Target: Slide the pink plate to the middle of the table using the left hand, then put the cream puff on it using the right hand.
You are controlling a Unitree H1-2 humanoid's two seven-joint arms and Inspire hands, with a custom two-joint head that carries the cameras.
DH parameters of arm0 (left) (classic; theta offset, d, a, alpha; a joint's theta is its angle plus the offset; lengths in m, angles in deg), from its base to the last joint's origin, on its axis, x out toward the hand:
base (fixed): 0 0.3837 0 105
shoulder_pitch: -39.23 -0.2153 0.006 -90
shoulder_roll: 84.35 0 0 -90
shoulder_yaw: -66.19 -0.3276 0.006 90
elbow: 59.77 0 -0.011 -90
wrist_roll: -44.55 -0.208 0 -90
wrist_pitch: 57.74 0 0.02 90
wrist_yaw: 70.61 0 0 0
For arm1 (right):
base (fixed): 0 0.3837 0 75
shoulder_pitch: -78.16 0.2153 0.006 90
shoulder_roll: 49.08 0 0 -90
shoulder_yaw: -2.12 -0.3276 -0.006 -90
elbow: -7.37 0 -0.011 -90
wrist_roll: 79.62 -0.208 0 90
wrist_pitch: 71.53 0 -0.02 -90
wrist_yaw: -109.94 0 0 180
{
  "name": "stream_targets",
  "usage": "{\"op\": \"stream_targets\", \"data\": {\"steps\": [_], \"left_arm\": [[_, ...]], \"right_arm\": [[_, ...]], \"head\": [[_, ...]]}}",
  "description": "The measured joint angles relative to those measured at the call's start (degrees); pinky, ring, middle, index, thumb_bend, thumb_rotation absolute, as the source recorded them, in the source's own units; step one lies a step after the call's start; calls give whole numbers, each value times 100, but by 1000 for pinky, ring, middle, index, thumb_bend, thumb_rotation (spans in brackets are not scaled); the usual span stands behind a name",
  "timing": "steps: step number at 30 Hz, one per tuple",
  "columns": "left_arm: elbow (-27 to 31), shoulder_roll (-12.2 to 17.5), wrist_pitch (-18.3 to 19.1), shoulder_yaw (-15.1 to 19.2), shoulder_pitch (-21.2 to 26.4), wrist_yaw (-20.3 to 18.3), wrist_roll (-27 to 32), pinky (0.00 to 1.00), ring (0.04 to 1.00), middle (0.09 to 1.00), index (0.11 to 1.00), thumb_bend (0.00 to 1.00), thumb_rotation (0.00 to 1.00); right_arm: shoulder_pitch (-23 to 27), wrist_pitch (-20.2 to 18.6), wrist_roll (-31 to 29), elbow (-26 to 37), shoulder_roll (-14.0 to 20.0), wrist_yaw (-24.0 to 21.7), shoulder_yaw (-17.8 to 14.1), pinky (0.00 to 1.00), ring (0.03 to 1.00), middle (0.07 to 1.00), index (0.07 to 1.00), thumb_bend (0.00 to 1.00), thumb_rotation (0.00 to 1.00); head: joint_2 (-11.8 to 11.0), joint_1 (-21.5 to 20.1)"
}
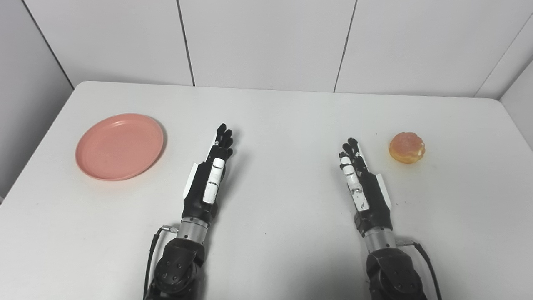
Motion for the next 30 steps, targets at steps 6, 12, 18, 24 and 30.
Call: {"op": "stream_targets", "data": {"steps": [6,12,18,24,30], "left_arm": [[-31,-9,-34,-1,9,30,-33,982,1000,1000,1000,608,1000],[74,-83,69,-1,-17,46,-108,993,1000,1000,995,605,1000],[217,-304,336,16,-132,298,-237,997,1000,1000,1000,624,1000],[210,-408,374,101,-99,410,-248,992,993,991,975,619,1000],[380,-498,626,320,23,640,-231,976,989,992,966,621,1000]], "right_arm": [[-3,0,-23,6,20,-6,-8,973,960,970,983,545,844],[-19,0,-23,25,123,-20,-22,965,949,965,974,557,867],[-79,0,-444,179,180,-70,-281,951,929,945,949,568,729],[-109,0,-613,200,258,-177,-312,972,953,969,970,556,783],[-134,0,-681,193,357,-307,-311,1000,971,996,991,565,839]], "head": [[0,88],[-27,1052],[-106,1415],[-211,1802],[-264,1951]]}}
